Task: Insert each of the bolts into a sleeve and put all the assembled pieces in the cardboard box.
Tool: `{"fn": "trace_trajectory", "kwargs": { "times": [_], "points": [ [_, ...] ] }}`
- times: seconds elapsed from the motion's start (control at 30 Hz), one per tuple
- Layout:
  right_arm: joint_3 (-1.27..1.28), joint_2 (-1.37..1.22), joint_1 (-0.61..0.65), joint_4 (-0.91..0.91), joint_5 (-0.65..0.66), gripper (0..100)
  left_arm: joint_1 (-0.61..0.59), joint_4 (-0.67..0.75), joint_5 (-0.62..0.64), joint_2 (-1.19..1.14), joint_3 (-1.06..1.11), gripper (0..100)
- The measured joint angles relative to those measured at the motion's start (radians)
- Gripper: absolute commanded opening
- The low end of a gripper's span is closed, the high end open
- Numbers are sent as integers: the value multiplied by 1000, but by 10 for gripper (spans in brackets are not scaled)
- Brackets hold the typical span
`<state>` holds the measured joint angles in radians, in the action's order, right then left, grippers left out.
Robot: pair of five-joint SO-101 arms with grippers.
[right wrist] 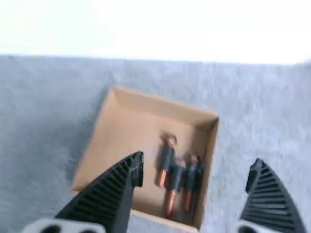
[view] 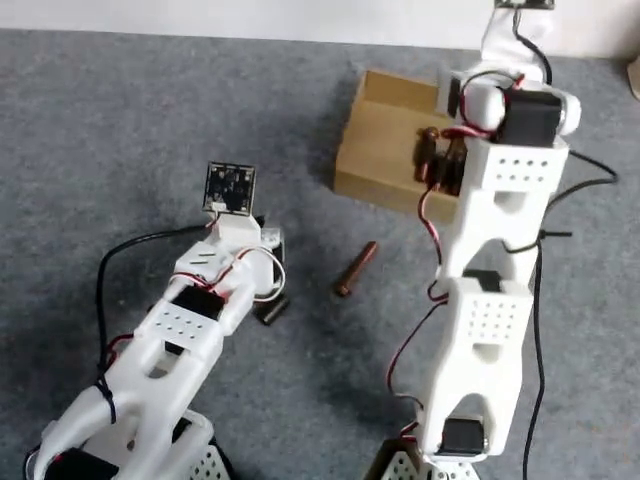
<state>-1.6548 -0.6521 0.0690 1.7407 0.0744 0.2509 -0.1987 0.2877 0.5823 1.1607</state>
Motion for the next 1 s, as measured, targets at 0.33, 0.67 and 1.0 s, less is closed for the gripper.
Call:
{"fn": "trace_trajectory", "kwargs": {
  "times": [0.33,0.67,1.0],
  "points": [
    [-8,227,72,3,0,306,0,-236,0,325,25,7],
    [445,598,101,5,0,306,-2,-236,0,551,114,7],
    [1017,1143,153,5,0,306,-2,-236,0,562,114,7]
  ]
}}
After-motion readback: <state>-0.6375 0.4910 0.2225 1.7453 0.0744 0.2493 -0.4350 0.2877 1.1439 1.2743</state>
